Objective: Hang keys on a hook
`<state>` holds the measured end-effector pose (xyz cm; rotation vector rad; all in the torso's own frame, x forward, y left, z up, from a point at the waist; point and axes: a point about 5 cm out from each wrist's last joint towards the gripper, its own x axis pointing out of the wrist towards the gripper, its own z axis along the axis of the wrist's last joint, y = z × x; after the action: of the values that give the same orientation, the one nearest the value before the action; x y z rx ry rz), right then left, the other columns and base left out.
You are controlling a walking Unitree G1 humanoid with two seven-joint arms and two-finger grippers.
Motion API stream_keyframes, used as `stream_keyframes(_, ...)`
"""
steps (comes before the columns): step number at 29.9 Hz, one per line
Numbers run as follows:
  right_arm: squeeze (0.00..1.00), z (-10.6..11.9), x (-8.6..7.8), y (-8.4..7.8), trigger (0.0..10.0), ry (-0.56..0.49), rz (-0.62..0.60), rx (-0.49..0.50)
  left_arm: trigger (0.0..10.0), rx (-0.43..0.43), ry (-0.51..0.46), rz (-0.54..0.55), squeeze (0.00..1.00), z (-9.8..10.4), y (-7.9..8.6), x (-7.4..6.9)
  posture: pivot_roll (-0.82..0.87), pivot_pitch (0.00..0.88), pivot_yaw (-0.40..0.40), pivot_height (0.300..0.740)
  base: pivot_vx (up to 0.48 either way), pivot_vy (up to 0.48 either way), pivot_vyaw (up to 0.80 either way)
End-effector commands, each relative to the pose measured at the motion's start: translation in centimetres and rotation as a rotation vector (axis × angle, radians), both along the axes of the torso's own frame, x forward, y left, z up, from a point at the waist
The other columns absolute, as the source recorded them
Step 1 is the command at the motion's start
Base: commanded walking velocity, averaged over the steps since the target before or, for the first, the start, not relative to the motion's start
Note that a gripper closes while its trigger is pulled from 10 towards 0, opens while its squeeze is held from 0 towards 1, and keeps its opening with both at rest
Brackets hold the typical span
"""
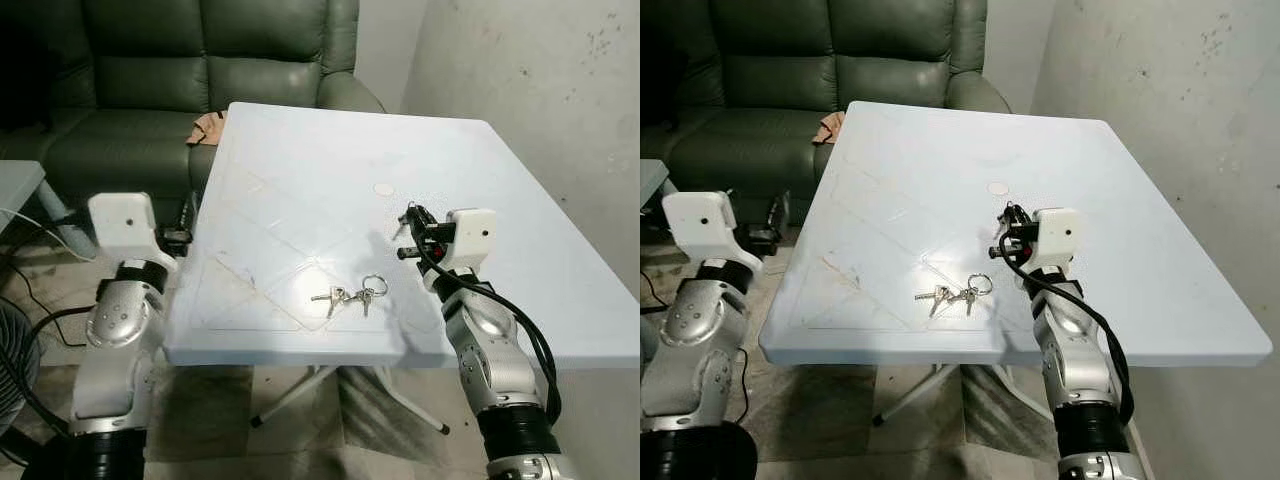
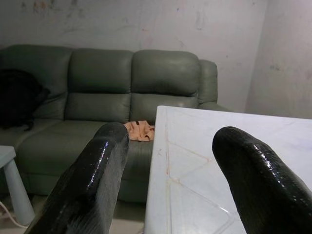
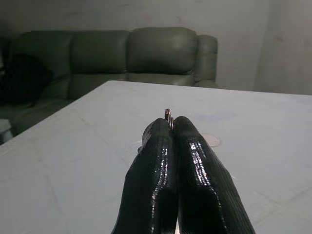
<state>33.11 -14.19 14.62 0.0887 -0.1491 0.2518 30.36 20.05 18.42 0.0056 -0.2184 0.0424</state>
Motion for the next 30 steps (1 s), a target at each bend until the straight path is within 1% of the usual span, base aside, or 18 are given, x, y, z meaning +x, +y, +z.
stream_keyframes(1,0.0,1.0,0.29,-0.02,10.0,-0.027,0.0,-0.014,10.0,0.011,0.003,0.015,0.0,0.22,0.2,0.25,-0.08,0.0,-0.065,0.74,0.0,0.0,0.0)
stream_keyframes(3,0.0,0.85,0.39,-0.23,10.0,-0.03,-0.011,-0.038,10.0,0.016,0.011,0.018,0.0,0.06,0.36,0.38,-0.08,0.0,-0.066,0.74,0.0,0.0,-0.71)
stream_keyframes(8,0.0,0.8,0.43,-0.41,10.0,-0.031,-0.018,-0.028,10.0,0.02,0.016,0.019,0.0,-0.15,0.35,0.48,-0.09,0.0,-0.066,0.74,0.0,0.0,-0.75)
stream_keyframes(11,0.0,0.7,0.45,-0.41,10.0,-0.029,-0.021,-0.056,10.0,0.02,0.017,0.017,0.0,-0.24,0.15,0.64,-0.09,0.0,-0.067,0.74,0.0,0.0,-0.76)
stream_keyframes(15,0.0,0.69,0.53,-0.19,10.0,-0.031,-0.019,-0.062,10.0,0.014,0.014,0.018,0.0,-0.13,0.06,0.93,-0.09,0.0,-0.067,0.74,0.0,0.0,-0.76)
stream_keyframes(30,0.0,0.32,0.54,0.31,10.0,-0.024,-0.007,-0.084,10.0,-0.005,0.015,0.009,0.0,-0.35,-0.01,1.16,-0.09,0.0,-0.063,0.74,0.0,0.0,-0.77)
